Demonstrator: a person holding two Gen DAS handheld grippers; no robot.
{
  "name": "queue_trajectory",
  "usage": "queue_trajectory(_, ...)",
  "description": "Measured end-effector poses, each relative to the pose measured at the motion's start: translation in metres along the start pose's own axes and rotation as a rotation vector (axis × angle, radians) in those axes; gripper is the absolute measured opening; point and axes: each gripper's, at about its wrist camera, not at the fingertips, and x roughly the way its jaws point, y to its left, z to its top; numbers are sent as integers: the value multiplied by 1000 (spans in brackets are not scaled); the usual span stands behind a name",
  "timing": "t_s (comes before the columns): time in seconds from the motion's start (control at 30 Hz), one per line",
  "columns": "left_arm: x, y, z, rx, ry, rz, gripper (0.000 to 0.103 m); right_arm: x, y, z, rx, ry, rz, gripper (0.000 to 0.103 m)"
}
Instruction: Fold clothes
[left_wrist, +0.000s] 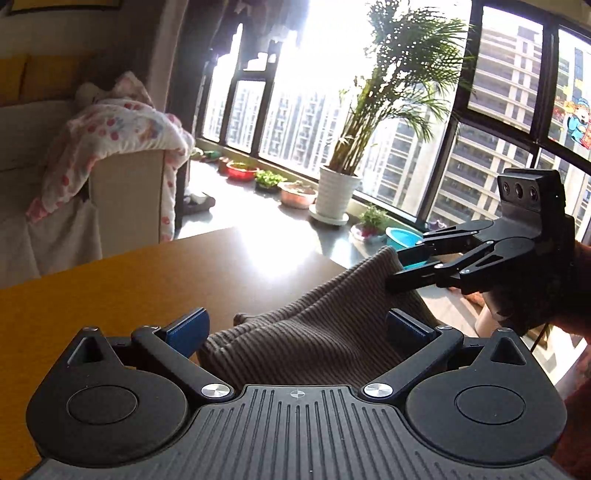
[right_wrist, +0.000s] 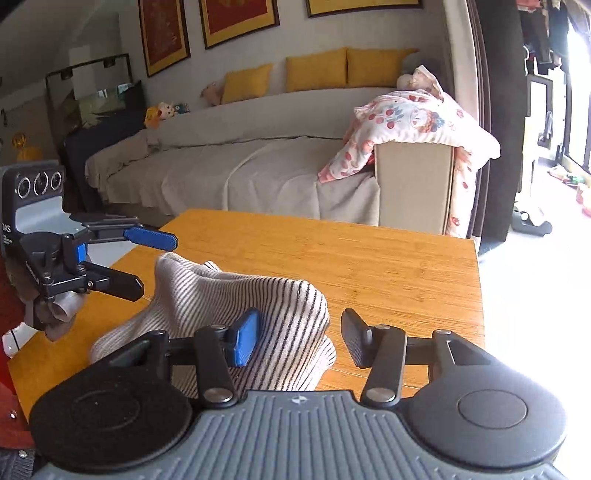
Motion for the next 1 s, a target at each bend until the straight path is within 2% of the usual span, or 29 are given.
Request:
queue_trajectory(0.07, 16, -1, 1, 13, 41, 33, 103, 20, 2, -1, -27, 41, -38, 49)
queue_trajectory(0.17, 39, -2, 2, 25, 105, 85, 102, 26, -3, -5, 21, 54, -63, 51)
queue_trajectory(0.2, 45, 4, -2, 3, 136, 111, 102, 27, -4, -6, 41, 55, -70, 54)
queue_trajectory(0.23, 50, 10, -6, -29, 163, 125, 102, 28, -6, -7, 60, 57, -77, 61)
queue_trajectory(0.33, 51, 30, -14, -177, 197, 69, 102, 31, -11, -11, 120, 61, -98, 70)
queue_trajectory(0.4, 47, 34, -18, -208, 200, 60, 102, 17, -15, -13, 213, 62, -68, 79)
queue_trajectory(0.43, 45, 34, -20, -208, 198, 64, 102, 5, -18, -17, 291, 63, -28, 87)
queue_trajectory(0.53, 41, 33, -22, -210, 186, 76, 102, -26, -23, -40, 509, 87, 106, 90)
queue_trajectory(0.63, 41, 32, -25, -236, 177, 72, 102, -37, -15, -66, 630, 145, 193, 91)
queue_trajectory(0.77, 41, 34, -29, -285, 165, 62, 102, -26, 8, -92, 719, 212, 302, 89)
queue_trajectory(0.8, 40, 34, -30, -295, 162, 60, 102, -18, 10, -91, 713, 215, 293, 85)
queue_trajectory(0.87, 36, 30, -33, -296, 164, 56, 101, -2, 11, -84, 690, 214, 253, 65)
queue_trajectory(1.0, 17, 10, -43, -258, 171, 51, 97, 26, 1, -66, 664, 193, 192, 63)
